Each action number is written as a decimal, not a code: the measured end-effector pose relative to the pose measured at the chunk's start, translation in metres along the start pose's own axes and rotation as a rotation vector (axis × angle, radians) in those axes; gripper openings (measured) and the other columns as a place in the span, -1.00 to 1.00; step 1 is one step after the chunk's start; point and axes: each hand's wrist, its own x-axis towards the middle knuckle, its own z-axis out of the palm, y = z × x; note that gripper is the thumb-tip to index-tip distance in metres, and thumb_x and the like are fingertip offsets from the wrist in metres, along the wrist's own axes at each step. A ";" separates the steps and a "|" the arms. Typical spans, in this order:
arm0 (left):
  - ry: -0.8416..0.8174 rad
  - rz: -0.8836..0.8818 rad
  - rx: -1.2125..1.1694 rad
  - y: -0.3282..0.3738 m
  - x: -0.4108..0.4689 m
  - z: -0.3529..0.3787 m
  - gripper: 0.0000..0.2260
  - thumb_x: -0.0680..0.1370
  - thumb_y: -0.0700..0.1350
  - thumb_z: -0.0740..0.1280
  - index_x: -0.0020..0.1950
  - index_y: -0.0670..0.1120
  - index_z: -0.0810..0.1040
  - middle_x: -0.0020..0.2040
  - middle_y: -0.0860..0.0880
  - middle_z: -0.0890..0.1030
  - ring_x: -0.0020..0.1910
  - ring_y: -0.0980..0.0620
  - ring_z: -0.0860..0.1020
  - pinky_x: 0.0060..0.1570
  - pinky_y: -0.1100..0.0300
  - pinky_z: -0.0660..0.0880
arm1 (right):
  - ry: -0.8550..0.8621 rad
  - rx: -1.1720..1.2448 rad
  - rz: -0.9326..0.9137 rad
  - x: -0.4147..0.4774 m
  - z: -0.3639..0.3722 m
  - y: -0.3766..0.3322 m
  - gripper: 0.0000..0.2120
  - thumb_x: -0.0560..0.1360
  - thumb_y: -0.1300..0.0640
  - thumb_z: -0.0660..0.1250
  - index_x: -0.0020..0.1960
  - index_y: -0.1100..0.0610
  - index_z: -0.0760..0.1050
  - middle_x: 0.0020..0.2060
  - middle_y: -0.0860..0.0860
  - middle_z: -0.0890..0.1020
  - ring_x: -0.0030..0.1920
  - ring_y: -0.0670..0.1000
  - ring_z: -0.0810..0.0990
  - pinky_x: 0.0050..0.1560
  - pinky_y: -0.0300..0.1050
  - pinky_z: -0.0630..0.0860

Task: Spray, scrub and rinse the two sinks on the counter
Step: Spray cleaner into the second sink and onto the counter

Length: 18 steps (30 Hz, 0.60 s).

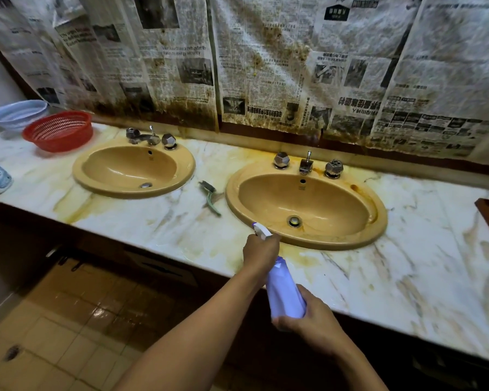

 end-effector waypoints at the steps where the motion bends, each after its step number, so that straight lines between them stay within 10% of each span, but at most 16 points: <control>1: 0.023 -0.001 0.044 -0.001 -0.004 0.004 -0.67 0.56 0.09 0.36 0.08 -0.17 0.56 -0.03 -0.08 0.63 0.01 -0.13 0.60 -0.09 0.10 0.44 | -0.014 -0.005 0.003 -0.003 -0.005 0.003 -0.46 0.26 -0.06 0.57 0.21 -0.13 0.52 0.06 -0.14 0.69 0.01 -0.19 0.65 0.04 -0.13 0.61; 18: 0.049 -0.011 -0.024 -0.013 -0.038 0.053 -0.61 0.57 0.11 0.39 0.20 -0.19 0.54 0.10 -0.12 0.64 0.03 -0.09 0.62 -0.16 0.13 0.46 | -0.031 0.018 -0.019 -0.019 -0.040 0.043 -0.28 0.26 -0.11 0.58 0.38 -0.14 0.47 0.16 -0.18 0.65 0.07 -0.21 0.63 -0.05 -0.27 0.53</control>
